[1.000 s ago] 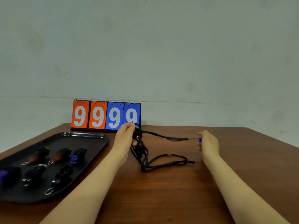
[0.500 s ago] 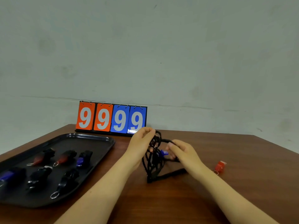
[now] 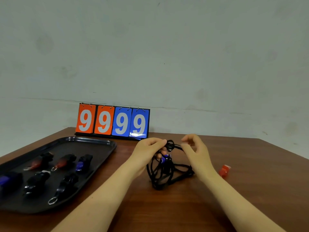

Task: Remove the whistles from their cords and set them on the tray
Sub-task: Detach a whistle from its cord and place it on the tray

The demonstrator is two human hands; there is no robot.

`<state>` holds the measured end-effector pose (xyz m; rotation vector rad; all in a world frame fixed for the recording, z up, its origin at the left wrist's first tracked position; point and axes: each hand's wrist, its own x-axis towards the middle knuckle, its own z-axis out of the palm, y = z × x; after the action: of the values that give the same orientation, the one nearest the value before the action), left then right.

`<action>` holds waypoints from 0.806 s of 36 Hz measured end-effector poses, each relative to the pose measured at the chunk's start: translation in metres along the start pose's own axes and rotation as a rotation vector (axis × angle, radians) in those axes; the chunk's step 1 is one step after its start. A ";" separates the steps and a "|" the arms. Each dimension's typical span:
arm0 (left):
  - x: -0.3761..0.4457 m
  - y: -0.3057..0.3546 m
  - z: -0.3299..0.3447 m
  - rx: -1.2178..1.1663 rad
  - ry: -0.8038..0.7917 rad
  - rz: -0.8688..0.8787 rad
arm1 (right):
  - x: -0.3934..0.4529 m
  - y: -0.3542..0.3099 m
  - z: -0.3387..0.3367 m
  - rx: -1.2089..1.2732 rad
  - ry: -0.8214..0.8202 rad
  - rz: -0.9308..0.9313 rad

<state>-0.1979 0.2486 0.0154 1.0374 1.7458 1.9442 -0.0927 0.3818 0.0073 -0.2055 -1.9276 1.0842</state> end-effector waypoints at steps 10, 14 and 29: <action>-0.004 0.000 0.004 0.082 -0.054 -0.014 | -0.003 -0.003 0.009 0.095 -0.140 0.044; -0.004 0.000 0.007 0.257 -0.089 -0.026 | 0.001 -0.002 0.008 0.080 -0.092 0.085; -0.003 0.001 0.007 0.044 0.091 0.041 | -0.005 -0.008 0.007 -0.013 -0.088 -0.028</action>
<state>-0.1909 0.2515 0.0152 1.0222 1.8369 2.0159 -0.0931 0.3700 0.0084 -0.1405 -2.0103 1.0782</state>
